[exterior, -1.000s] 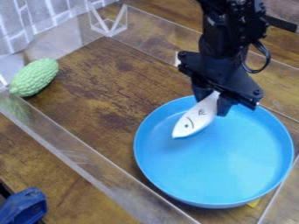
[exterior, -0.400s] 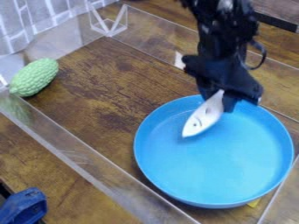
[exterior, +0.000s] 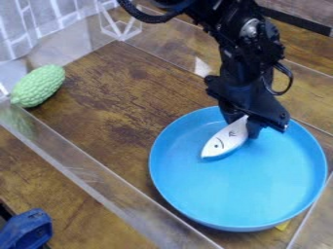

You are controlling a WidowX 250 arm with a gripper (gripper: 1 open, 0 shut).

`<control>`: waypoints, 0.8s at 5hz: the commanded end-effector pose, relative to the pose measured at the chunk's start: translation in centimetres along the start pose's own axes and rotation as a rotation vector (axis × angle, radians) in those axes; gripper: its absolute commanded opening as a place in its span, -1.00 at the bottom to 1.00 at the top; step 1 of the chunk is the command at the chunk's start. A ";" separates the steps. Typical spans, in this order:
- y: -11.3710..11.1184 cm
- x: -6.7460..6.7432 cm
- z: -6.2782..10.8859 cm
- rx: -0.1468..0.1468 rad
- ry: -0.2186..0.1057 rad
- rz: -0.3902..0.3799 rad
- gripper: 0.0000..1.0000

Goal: Put the white object in the blue tray

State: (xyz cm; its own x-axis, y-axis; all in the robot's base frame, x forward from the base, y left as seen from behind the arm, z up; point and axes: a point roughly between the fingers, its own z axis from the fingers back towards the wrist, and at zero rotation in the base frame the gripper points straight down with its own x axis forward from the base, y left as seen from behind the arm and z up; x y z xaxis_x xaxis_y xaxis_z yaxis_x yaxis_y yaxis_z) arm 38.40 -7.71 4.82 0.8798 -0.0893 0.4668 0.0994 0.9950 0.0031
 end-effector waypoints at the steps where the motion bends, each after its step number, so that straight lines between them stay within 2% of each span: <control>1: 0.6 2.0 2.7 -0.005 -0.057 -0.008 -1.00; 2: 0.6 3.2 3.5 -0.018 -0.042 -0.053 -1.00; 3: 0.7 4.4 4.6 -0.026 -0.047 -0.086 -1.00; 4: 1.0 4.5 4.9 -0.007 -0.049 -0.059 -1.00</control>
State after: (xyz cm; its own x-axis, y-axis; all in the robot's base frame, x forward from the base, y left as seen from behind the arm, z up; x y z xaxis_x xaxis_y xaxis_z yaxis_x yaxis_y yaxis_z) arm 38.96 -7.31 6.93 0.8989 -0.1746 0.4020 0.1780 0.9836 0.0291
